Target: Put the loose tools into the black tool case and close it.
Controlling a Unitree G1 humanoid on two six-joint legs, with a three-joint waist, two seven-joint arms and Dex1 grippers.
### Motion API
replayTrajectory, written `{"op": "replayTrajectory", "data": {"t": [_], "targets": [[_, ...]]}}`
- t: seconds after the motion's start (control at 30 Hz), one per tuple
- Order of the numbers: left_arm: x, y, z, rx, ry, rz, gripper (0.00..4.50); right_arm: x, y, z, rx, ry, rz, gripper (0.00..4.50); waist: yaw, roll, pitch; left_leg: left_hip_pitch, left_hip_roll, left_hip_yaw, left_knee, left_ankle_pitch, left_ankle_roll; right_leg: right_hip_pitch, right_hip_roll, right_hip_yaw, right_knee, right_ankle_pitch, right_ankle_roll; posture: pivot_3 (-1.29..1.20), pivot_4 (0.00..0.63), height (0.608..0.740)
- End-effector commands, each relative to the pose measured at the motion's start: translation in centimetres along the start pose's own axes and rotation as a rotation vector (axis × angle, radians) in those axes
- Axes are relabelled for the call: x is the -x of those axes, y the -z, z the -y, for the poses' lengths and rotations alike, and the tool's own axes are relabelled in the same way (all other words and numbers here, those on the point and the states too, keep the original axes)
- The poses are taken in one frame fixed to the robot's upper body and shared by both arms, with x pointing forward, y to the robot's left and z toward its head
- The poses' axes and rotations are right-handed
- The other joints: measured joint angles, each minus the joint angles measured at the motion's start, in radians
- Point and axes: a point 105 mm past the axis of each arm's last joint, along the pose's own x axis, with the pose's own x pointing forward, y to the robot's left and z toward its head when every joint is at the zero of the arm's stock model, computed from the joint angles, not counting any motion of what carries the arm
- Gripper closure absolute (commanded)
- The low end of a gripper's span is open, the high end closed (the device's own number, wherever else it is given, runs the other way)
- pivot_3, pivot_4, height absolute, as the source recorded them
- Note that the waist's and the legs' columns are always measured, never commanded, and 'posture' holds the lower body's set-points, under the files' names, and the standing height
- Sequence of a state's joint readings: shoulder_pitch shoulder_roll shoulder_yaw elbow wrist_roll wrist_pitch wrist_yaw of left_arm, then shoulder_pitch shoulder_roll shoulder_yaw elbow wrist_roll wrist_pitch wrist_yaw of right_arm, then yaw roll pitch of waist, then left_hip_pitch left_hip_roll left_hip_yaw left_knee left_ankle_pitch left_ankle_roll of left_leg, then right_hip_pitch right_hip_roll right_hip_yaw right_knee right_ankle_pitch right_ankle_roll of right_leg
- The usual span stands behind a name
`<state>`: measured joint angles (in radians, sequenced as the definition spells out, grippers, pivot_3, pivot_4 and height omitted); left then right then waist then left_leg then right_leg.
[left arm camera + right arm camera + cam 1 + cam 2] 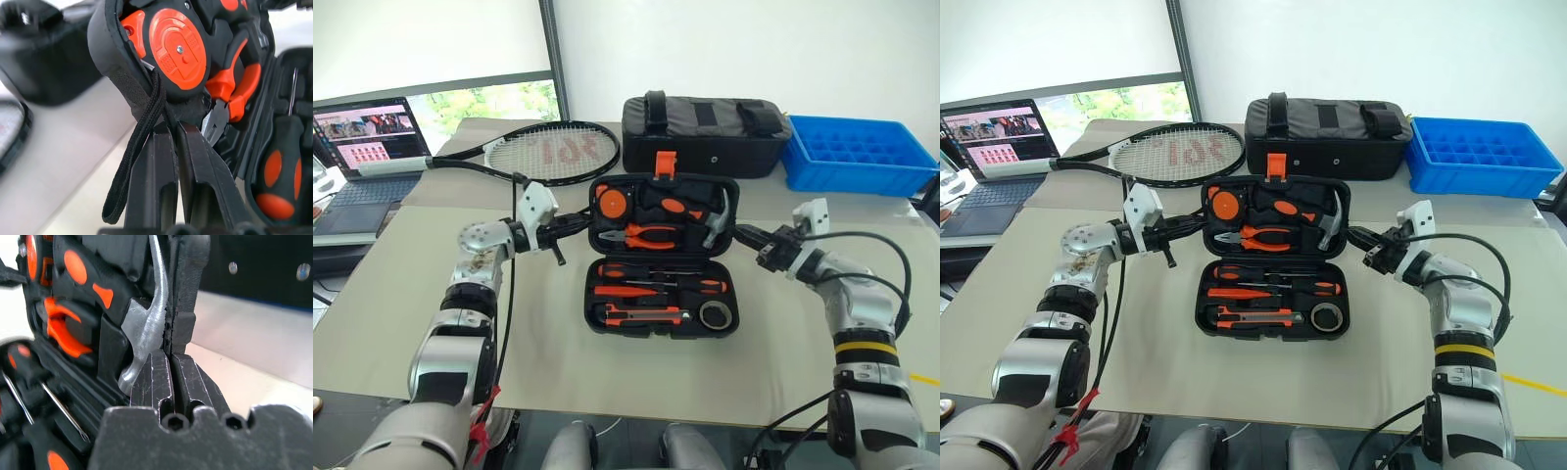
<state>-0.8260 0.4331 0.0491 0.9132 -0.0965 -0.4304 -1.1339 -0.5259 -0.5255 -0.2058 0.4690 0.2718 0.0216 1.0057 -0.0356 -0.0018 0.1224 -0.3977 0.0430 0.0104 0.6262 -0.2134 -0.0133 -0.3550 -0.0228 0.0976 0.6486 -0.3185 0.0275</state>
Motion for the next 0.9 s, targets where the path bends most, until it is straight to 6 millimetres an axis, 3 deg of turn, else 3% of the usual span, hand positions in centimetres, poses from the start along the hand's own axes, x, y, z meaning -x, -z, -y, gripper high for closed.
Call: {"op": "replayTrajectory", "data": {"t": [0.03,0.27,0.47,0.67,0.7,0.77,0.8,0.87,0.9], "targets": [[0.5,-0.6,0.9,-0.226,0.025,0.006,4.44,-0.1,-2.1,-1.2,0.252,-0.069,0.085,4.50,-0.002,0.000,0.000,0.001,0.000,0.000,0.000,0.000,0.000,0.000,0.000,0.000,0.000,0.000,0.000,0.00,0.150,0.707],[1.6,-0.2,2.5,-0.520,0.080,0.003,4.44,1.0,-1.5,-1.8,0.467,-0.102,0.106,4.50,-0.005,0.000,0.000,0.005,0.001,0.001,0.000,0.000,0.000,0.002,0.000,0.001,0.000,0.000,0.000,0.00,0.150,0.707],[2.1,-2.0,2.9,-0.767,0.080,0.085,4.44,2.4,-2.2,-1.9,0.674,-0.100,0.150,4.50,-0.001,0.000,0.000,0.006,0.000,0.002,0.000,0.000,0.000,0.003,0.000,0.002,0.000,0.000,0.000,0.00,0.150,0.707],[3.3,-0.8,6.0,-0.959,0.292,0.090,4.44,4.8,-0.3,-3.8,0.922,-0.240,0.092,4.50,0.002,0.000,0.000,0.006,0.000,0.003,-0.001,0.000,0.000,0.003,-0.002,0.002,-0.001,0.000,0.000,0.00,0.150,0.707],[3.5,-0.3,6.3,-0.961,0.324,0.072,4.13,5.1,0.2,-3.9,0.936,-0.264,0.069,4.50,0.003,0.000,0.000,0.007,0.000,0.004,-0.002,0.000,0.001,0.003,-0.003,0.002,-0.001,0.000,0.000,0.00,0.150,0.707],[4.0,0.5,6.8,-0.970,0.361,0.048,3.41,6.0,1.0,-4.2,0.942,-0.283,0.047,3.70,0.003,0.001,0.000,0.008,0.000,0.006,-0.002,-0.001,0.001,0.003,-0.004,0.002,-0.001,0.000,0.000,0.00,0.150,0.707],[4.1,0.7,6.9,-0.975,0.364,0.045,3.20,6.3,1.3,-4.3,0.943,-0.290,0.041,3.60,0.004,0.000,0.000,0.009,0.000,0.006,-0.002,-0.001,0.001,0.004,-0.004,0.002,-0.001,0.000,0.000,0.00,0.150,0.707],[4.6,0.9,6.9,-0.995,0.368,0.038,2.40,7.4,2.1,-4.1,0.936,-0.287,0.006,2.86,0.007,0.000,0.000,0.009,0.000,0.007,-0.002,-0.001,0.001,0.005,-0.005,0.002,-0.001,0.000,0.000,0.00,0.150,0.707],[4.8,0.9,6.9,-1.006,0.365,0.038,2.09,7.9,2.4,-4.1,0.932,-0.293,-0.014,2.82,0.008,0.000,0.000,0.009,0.001,0.008,-0.002,-0.001,0.001,0.005,-0.005,0.002,-0.001,0.000,0.000,0.00,0.150,0.707]]}}
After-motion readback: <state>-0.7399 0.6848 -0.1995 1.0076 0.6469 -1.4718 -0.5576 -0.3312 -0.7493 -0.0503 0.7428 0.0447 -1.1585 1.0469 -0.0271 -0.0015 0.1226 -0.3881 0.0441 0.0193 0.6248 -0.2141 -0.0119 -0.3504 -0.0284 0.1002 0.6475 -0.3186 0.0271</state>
